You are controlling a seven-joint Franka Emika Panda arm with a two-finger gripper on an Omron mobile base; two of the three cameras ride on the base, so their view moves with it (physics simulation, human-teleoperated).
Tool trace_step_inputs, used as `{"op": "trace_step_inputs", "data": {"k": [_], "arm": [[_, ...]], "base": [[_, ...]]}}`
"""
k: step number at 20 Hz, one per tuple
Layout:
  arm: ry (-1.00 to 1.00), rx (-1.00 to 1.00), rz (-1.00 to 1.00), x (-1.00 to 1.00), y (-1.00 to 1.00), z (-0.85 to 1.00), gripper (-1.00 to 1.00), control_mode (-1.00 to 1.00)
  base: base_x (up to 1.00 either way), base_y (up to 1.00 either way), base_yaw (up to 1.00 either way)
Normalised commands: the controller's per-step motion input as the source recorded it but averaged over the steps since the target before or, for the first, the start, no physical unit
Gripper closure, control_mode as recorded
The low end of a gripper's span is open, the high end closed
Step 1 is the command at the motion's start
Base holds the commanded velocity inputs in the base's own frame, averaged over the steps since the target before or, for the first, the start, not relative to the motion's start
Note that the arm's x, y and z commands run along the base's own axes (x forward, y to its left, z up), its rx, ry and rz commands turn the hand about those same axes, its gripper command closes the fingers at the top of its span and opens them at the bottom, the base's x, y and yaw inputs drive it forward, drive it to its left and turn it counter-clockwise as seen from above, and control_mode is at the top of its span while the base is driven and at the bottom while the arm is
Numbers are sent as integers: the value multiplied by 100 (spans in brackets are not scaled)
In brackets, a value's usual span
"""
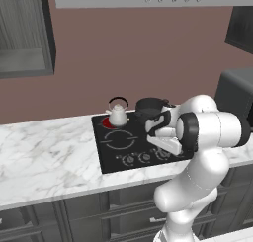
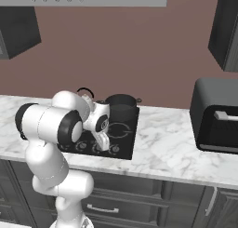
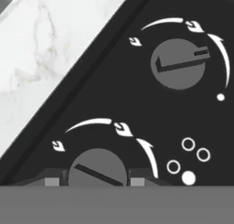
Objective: Pick the kettle from the cabinet and place it on a stove burner. Then pick the pot from the counter and place it on another stove burner. Finally, turn both burners on.
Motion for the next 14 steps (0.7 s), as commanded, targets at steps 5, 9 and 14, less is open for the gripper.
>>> {"op": "trace_step_inputs", "data": {"k": [5, 9, 14], "arm": [[-7, 0, 14, -2, 0, -13, 100, -100], [-9, 0, 14, -3, 0, -15, 100, -100], [-10, 0, 14, -4, 0, -15, 100, -100]], "base": [[0, 0, 0], [0, 0, 0], [0, 0, 0]]}}
